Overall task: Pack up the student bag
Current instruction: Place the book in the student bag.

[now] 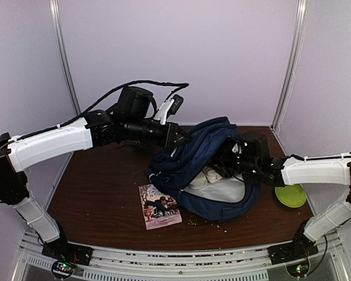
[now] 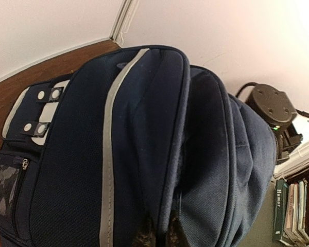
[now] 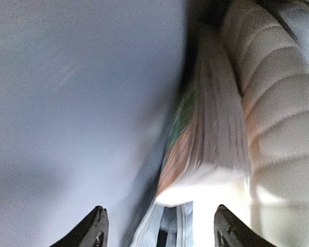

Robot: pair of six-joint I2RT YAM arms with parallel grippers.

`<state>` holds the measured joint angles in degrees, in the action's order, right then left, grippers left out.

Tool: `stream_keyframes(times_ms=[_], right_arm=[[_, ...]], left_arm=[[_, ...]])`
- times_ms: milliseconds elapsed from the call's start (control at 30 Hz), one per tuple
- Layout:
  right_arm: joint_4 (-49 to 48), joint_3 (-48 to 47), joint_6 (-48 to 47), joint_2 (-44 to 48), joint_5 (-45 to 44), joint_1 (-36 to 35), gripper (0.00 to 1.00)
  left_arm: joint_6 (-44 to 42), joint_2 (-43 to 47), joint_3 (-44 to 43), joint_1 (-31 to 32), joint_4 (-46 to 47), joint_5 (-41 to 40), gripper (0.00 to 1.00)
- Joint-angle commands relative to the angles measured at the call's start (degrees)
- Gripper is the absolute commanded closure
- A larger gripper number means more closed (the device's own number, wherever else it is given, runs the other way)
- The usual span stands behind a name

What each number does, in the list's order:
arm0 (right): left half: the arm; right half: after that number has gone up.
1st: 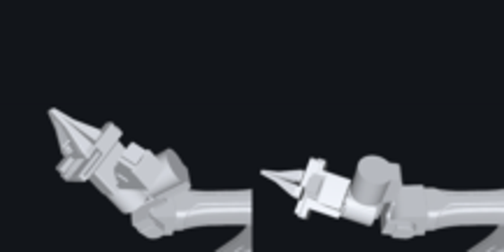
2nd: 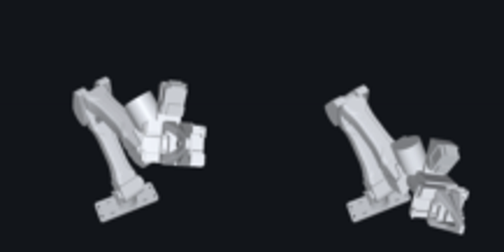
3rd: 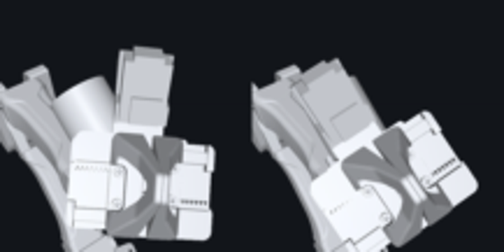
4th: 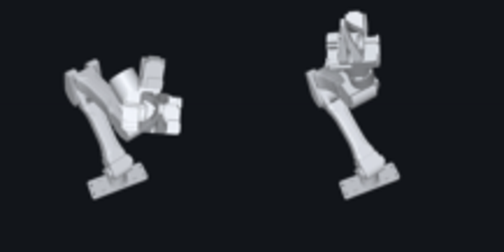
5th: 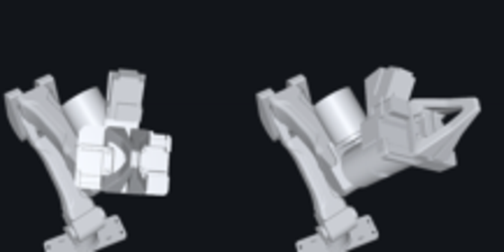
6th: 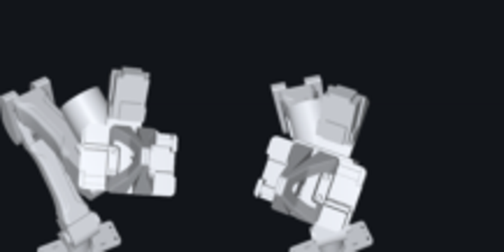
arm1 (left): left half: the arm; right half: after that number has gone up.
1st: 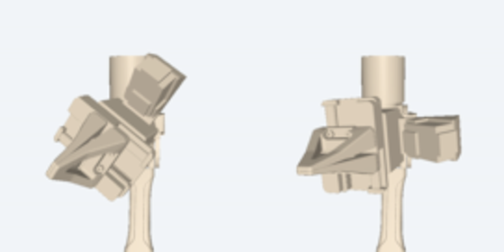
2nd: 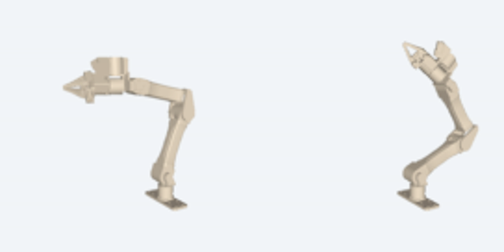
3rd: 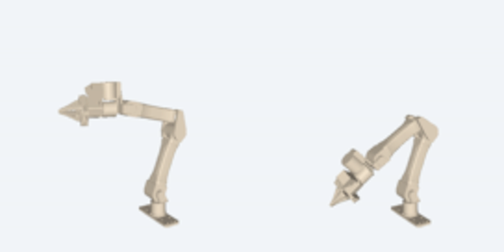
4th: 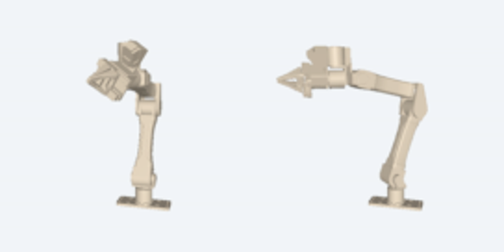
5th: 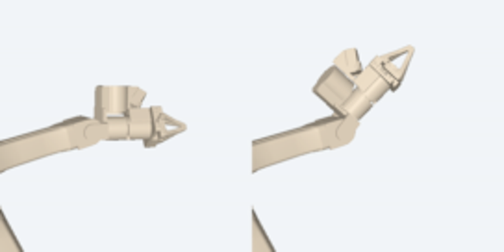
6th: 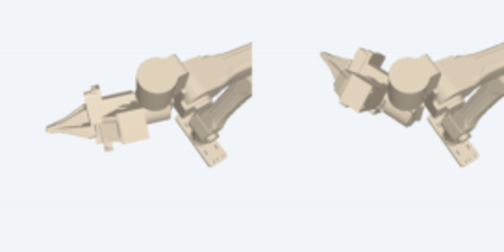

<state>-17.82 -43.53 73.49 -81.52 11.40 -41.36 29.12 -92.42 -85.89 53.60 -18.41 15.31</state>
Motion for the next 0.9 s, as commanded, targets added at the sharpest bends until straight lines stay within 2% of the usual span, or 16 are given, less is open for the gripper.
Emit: stream_keyframes(times_ms=[0, 267, 500, 600, 700, 767, 867], right_arm=[[8.63, 1.43, -4.92, 6.88, -0.33, 0.29, 0.27], [25.07, 1.46, -13.32, 21.43, -4.74, 0.23, 0.25], [36.95, 2.57, -23.77, 33.5, -5.27, 0.23, 0.25], [35.89, 8.6, -24.85, 39.38, -4.78, 0.23, 0.25], [30.74, 14.16, -21.47, 41.9, -4.73, 0.32, 0.26], [24.19, 15.96, -18.43, 40.26, -3.38, 0.3, 0.26], [19.25, 13.98, -17.18, 33.68, -1.66, 0.16, 0.27]], left_arm=[[2.2, 3.03, -2.16, -4.04, 12.0, -0.8, 1.0], [-1.81, 0.95, -5.78, -5.79, 8.83, -4.72, 1.0], [0.9, -5.73, -5.48, -5.58, 9.19, 1.77, 1.0], [2.44, -6.7, -4.27, -4.9, 12.17, 2.58, 1.0], [2.92, -8.2, -5.96, -3.55, 14.14, 3.58, 1.0], [3.14, -9.64, -8.47, -1.94, 14.54, 3.75, 1.0], [3.18, -11.69, -12.26, 0.15, 14.5, 3.76, 1.0]])
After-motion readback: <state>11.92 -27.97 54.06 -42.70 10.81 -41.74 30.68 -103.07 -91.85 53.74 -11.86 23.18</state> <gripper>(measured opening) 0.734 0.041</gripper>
